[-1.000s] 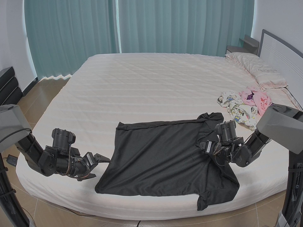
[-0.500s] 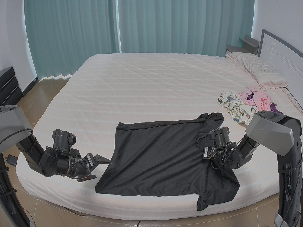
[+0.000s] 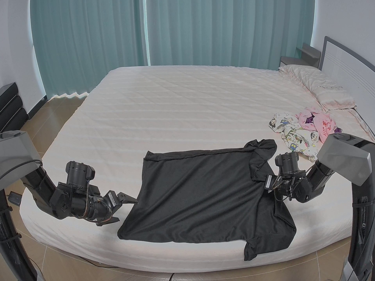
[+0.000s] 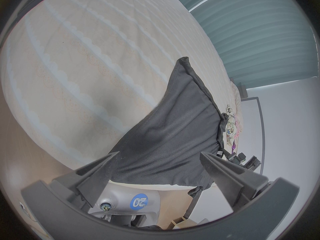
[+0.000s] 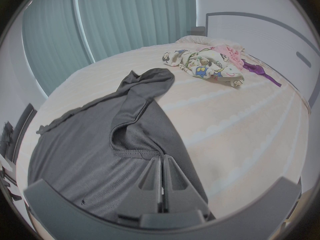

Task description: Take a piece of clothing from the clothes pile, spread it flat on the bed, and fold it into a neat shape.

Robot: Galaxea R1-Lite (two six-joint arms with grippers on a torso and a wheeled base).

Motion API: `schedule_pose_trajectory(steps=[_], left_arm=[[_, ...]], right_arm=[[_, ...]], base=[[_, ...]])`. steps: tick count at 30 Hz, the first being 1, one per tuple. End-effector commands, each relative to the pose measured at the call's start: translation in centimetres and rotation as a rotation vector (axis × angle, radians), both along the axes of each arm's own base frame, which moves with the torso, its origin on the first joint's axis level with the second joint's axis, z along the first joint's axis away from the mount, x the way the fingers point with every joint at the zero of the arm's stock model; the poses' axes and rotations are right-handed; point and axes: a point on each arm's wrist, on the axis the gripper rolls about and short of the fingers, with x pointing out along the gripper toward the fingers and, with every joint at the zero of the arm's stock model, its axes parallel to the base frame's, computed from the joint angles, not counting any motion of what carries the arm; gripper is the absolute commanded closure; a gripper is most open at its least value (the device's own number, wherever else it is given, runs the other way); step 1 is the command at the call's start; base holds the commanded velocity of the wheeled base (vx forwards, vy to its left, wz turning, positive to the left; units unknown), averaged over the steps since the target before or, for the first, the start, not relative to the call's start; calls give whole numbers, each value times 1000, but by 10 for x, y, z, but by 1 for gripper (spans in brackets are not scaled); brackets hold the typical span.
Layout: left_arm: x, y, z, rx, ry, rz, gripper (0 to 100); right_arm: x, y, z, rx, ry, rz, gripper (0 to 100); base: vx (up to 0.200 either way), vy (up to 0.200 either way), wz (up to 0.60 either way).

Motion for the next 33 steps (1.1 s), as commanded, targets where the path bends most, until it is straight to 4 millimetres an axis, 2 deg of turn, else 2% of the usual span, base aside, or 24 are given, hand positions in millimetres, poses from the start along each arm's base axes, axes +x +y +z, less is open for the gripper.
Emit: schedule_pose_trajectory(steps=[1, 2, 5, 15, 17, 21, 22, 26, 30, 31, 33], left_arm=[[0, 0, -1, 1, 3, 0, 0], [0, 0, -2, 1, 5, 0, 0], [0, 0, -2, 2, 6, -1, 0], [1, 0, -3, 3, 7, -3, 0], [1, 0, -3, 4, 8, -2, 0], [1, 0, -3, 4, 8, -2, 0], [1, 0, -3, 4, 8, -2, 0], [1, 0, -3, 3, 8, -3, 0], [1, 0, -3, 4, 8, -2, 0], [1, 0, -3, 4, 8, -2, 0], [1, 0, -3, 4, 8, -2, 0]], right_arm=[[-1, -16, 22, 47, -41, -20, 100], [-1, -28, 27, 73, -43, -21, 100], [-2, -47, 25, 91, -32, -47, 100], [1, -99, 22, 222, -38, -169, 100], [1, -103, 23, 235, -41, -178, 100], [1, -128, 17, 260, -36, -235, 100], [1, -128, 17, 260, -36, -235, 100], [1, -149, 10, 262, -35, -284, 100], [2, -156, 9, 277, -37, -286, 100], [2, -156, 8, 284, -34, -278, 0], [2, -156, 7, 294, -30, -269, 0]], base=[[0, 0, 0], [0, 0, 0], [0, 0, 0], [0, 0, 0], [0, 0, 0], [0, 0, 0], [0, 0, 0], [0, 0, 0], [0, 0, 0], [0, 0, 0], [0, 0, 0]])
